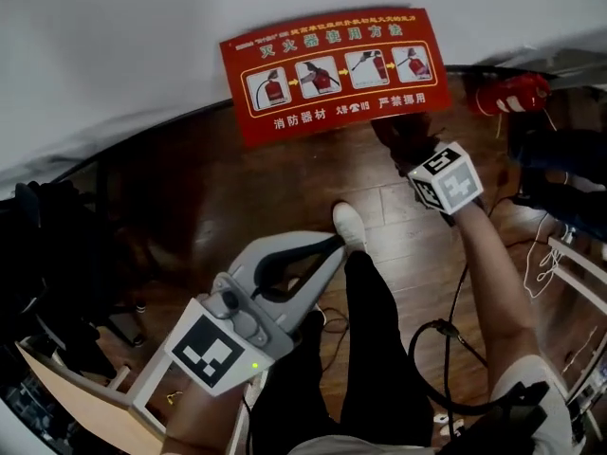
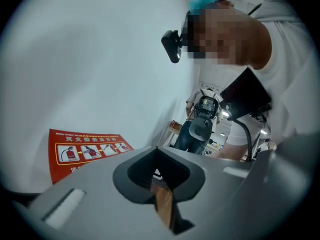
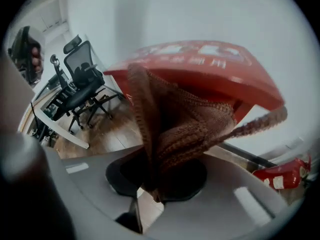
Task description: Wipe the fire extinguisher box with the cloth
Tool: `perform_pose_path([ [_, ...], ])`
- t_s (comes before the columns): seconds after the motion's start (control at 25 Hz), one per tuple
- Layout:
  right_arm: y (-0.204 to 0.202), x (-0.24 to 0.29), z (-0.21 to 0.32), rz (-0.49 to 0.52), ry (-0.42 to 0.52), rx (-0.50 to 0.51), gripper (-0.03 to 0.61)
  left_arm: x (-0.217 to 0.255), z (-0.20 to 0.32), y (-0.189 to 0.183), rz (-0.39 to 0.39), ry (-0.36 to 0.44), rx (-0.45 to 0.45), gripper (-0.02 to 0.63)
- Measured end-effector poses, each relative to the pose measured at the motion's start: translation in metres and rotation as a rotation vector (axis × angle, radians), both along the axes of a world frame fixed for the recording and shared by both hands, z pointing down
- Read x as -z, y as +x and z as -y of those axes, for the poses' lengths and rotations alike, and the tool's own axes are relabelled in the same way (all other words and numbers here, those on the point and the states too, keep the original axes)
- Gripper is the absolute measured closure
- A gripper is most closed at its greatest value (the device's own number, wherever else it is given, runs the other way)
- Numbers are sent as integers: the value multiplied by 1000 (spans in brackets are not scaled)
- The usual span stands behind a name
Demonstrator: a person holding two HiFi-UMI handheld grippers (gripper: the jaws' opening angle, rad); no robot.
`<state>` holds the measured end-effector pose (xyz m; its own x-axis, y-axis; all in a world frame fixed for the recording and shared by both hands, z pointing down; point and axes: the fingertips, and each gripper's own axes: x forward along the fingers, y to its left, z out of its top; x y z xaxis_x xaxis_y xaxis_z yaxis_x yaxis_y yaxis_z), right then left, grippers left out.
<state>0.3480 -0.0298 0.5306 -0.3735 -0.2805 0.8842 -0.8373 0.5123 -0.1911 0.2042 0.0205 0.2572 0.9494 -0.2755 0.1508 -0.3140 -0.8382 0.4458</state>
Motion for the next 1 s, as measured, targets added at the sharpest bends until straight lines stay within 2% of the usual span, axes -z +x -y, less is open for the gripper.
perform_pose_path([
  [0.08,1,-33,6,-19,-26,4,508,-17,4,-3,-5,-21,22,614],
  [0.2,-1,-84,15,-35,-67,20,508,-37,17,-7,-55,-61,76,614],
  [0.36,-5,-153,29,-40,-116,3,508,-66,30,-7,-49,-46,117,614],
  [0.48,-5,-204,32,-61,-169,1,508,-90,27,-4,-4,-7,86,614],
  [0.6,-4,-245,31,-85,-231,-18,508,-116,20,-5,93,40,33,614],
  [0.68,-4,-265,29,-101,-251,-31,508,-125,17,-9,130,65,18,614],
  [0.84,-16,-253,20,-113,-214,-6,508,-121,10,-18,93,46,54,614],
  [1.0,-45,-179,-4,-72,-123,80,508,-101,2,-29,80,49,75,614],
])
